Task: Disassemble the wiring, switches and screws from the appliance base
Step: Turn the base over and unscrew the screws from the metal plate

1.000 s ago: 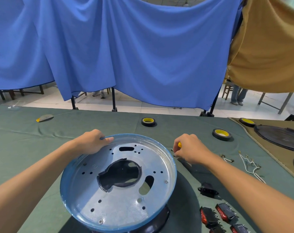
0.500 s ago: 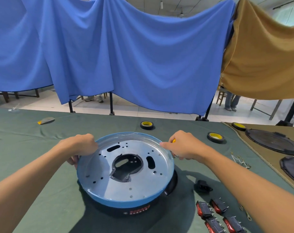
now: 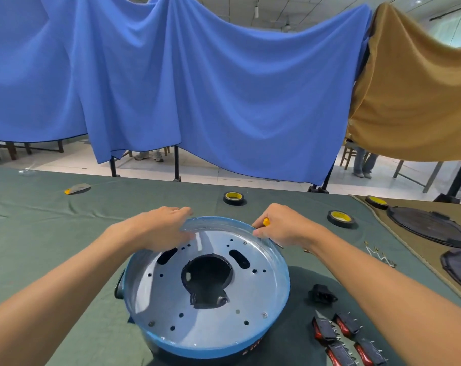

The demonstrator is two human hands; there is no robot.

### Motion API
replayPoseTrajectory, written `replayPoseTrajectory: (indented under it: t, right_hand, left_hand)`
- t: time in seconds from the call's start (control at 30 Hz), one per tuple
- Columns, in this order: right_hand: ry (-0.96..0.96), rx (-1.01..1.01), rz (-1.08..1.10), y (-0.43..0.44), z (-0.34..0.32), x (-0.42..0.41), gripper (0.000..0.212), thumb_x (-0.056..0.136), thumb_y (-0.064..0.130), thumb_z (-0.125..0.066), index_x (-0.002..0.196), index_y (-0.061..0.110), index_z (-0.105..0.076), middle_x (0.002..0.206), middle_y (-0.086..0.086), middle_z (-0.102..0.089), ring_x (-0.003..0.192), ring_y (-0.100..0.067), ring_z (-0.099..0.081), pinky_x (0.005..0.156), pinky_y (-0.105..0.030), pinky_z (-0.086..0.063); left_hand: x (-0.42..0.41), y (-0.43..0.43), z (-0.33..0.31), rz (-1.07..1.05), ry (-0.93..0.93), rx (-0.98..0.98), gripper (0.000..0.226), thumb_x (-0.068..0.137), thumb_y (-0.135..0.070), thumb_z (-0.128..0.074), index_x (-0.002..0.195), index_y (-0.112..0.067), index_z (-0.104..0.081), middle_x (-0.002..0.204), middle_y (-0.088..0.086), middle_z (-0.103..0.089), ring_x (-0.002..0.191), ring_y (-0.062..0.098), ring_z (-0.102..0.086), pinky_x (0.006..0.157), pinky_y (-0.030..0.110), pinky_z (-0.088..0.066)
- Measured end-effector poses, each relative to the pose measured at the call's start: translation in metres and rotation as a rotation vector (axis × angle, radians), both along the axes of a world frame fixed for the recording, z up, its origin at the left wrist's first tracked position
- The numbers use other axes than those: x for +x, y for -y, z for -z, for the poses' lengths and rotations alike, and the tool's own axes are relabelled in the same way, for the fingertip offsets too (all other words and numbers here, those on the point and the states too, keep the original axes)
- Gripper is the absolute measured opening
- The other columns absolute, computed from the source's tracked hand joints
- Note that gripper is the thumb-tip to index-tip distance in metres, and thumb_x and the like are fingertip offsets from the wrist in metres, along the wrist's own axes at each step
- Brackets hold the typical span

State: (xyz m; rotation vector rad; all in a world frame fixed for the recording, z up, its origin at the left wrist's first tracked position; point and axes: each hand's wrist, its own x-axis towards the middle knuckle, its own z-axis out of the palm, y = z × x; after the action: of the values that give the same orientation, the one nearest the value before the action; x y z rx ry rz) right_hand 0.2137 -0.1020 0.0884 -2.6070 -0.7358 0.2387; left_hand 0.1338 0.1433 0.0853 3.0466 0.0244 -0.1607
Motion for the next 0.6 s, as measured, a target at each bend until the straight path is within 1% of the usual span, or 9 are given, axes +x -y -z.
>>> replayPoseTrajectory:
  t: [0.17,0.23,0.3,0.37,0.4,0.47,0.5,0.57,0.6]
  right_hand:
    - [0.038,-0.035,-0.099,-0.018,-0.003,0.001,0.021,0.095,0.020,-0.061,0.112,0.014,-0.074,0.109,0.009,-0.072,0.068,0.002,-0.053,0.054,-0.010,-0.036]
    - [0.035,-0.048,-0.142,-0.024,-0.004,-0.001,0.021,0.095,0.021,-0.061,0.112,0.016,-0.074,0.102,0.013,-0.072,0.066,0.004,-0.053,0.051,-0.005,-0.034]
    - [0.027,-0.062,-0.184,-0.031,-0.005,-0.003,0.021,0.096,0.023,-0.061,0.112,0.017,-0.074,0.092,0.017,-0.072,0.065,0.004,-0.054,0.051,-0.005,-0.035]
    - [0.037,-0.088,-0.221,-0.037,-0.005,-0.005,0.023,0.095,0.025,-0.062,0.114,0.018,-0.073,0.091,0.012,-0.070,0.072,0.001,-0.055,0.054,-0.007,-0.035]
    - [0.052,-0.098,-0.227,-0.040,-0.005,-0.007,0.024,0.094,0.027,-0.063,0.115,0.018,-0.072,0.084,0.013,-0.065,0.071,0.000,-0.053,0.053,-0.008,-0.035]
    - [0.084,-0.065,-0.189,-0.044,-0.009,-0.010,0.025,0.092,0.032,-0.065,0.114,0.020,-0.068,0.075,0.016,-0.055,0.070,0.002,-0.049,0.053,-0.013,-0.034]
    - [0.092,-0.018,-0.147,-0.044,-0.013,-0.010,0.024,0.091,0.032,-0.065,0.110,0.019,-0.066,0.076,0.015,-0.058,0.072,0.002,-0.050,0.055,-0.016,-0.034]
    - [0.074,0.102,-0.061,-0.043,-0.026,-0.010,0.016,0.088,0.023,-0.062,0.098,0.011,-0.062,0.077,0.005,-0.064,0.070,-0.009,-0.051,0.054,-0.021,-0.033]
    - [0.042,0.173,-0.029,-0.042,-0.034,-0.010,0.013,0.085,0.017,-0.060,0.091,0.006,-0.057,0.076,-0.004,-0.057,0.065,-0.014,-0.044,0.052,-0.024,-0.029]
  left_hand:
    - [0.001,0.014,-0.003,0.093,0.032,-0.052,0.036,0.099,-0.043,-0.045,0.133,-0.030,-0.046,0.113,0.000,-0.059,0.095,0.021,-0.059,0.085,0.038,-0.048]
    - [0.000,0.010,-0.005,0.070,0.100,0.004,0.031,0.099,-0.043,-0.045,0.126,-0.032,-0.054,0.111,0.002,-0.064,0.098,0.024,-0.059,0.086,0.040,-0.050]
    - [-0.002,0.005,-0.007,0.041,0.147,0.062,0.024,0.097,-0.044,-0.048,0.113,-0.034,-0.062,0.107,0.001,-0.065,0.098,0.024,-0.060,0.079,0.037,-0.049]
    - [-0.004,0.003,-0.006,0.017,0.176,0.121,0.019,0.095,-0.047,-0.051,0.103,-0.035,-0.064,0.101,-0.002,-0.064,0.094,0.023,-0.060,0.068,0.033,-0.043]
    - [-0.004,0.002,-0.005,0.006,0.186,0.130,0.019,0.094,-0.048,-0.053,0.099,-0.034,-0.064,0.097,-0.003,-0.062,0.090,0.023,-0.059,0.066,0.032,-0.040]
    - [-0.006,0.000,-0.004,-0.014,0.193,0.112,0.019,0.093,-0.048,-0.055,0.096,-0.031,-0.064,0.094,-0.002,-0.060,0.086,0.023,-0.057,0.065,0.031,-0.040]
    - [-0.007,0.000,-0.003,-0.020,0.190,0.111,0.019,0.093,-0.047,-0.055,0.096,-0.030,-0.063,0.095,-0.001,-0.060,0.084,0.023,-0.055,0.066,0.031,-0.040]
    - [-0.008,0.001,-0.004,-0.025,0.162,0.137,0.017,0.094,-0.044,-0.055,0.095,-0.029,-0.061,0.092,0.000,-0.054,0.083,0.024,-0.053,0.067,0.031,-0.038]
    - [-0.009,0.001,-0.006,-0.028,0.136,0.149,0.015,0.094,-0.042,-0.054,0.093,-0.028,-0.059,0.088,-0.001,-0.051,0.082,0.025,-0.053,0.067,0.031,-0.038]
